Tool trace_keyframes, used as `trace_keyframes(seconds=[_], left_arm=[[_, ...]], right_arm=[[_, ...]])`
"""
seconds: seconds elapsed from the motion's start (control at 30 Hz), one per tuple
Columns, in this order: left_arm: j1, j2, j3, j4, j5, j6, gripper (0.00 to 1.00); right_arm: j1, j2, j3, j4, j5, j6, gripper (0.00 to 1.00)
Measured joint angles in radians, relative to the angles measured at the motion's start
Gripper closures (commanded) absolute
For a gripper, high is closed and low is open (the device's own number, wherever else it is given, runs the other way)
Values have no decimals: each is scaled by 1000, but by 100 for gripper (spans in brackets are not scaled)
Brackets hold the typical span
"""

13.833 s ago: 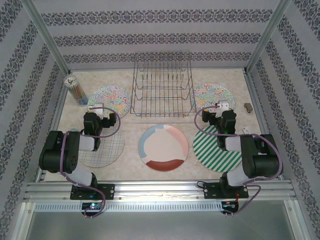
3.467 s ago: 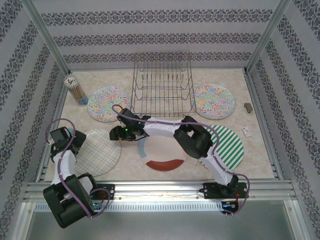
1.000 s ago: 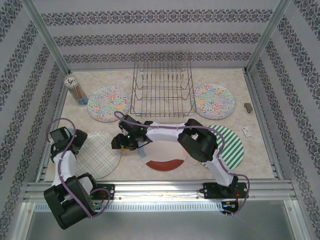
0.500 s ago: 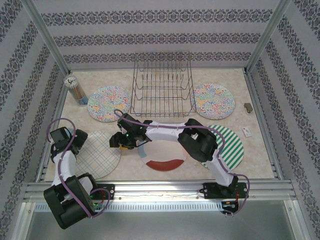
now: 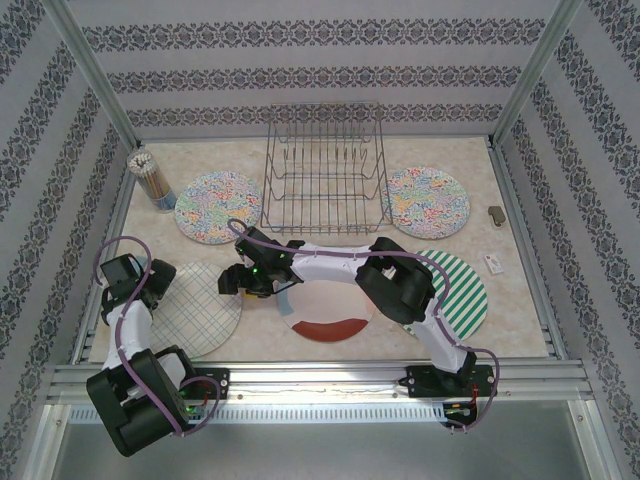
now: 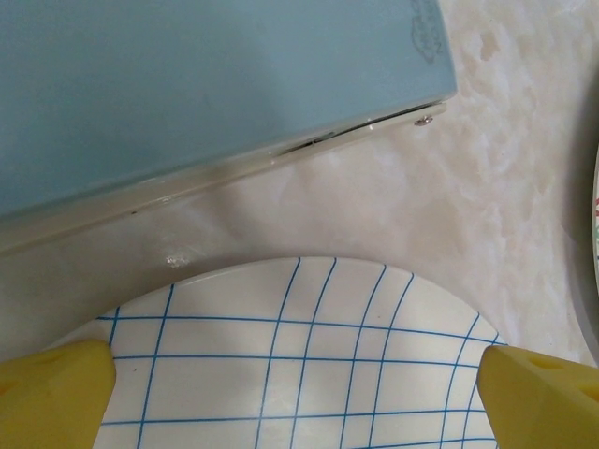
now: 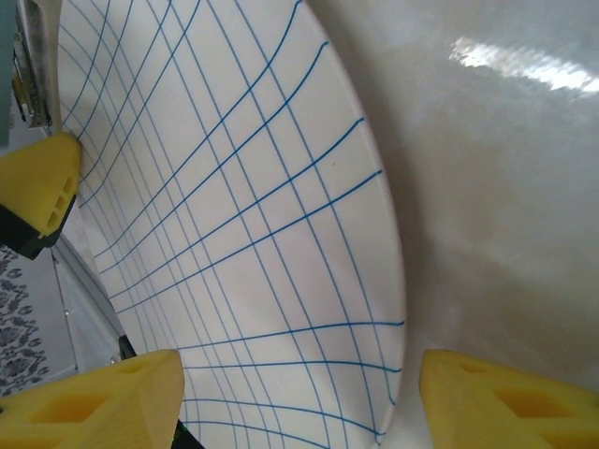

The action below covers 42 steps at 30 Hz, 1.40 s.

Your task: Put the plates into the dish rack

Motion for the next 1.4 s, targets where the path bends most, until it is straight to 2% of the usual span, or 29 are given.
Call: trace_keyframes(seconds=[0.63,1.2,1.4], left_arm=[[0,43,8,2,-3,0,0],[0,43,8,2,-3,0,0],[0,42,8,2,-3,0,0]], right_arm=[[0,0,-2,-8,13,-8,30],[0,63,93,-10,-18,-6,32],[0,72,94,-7,-40,4,43]])
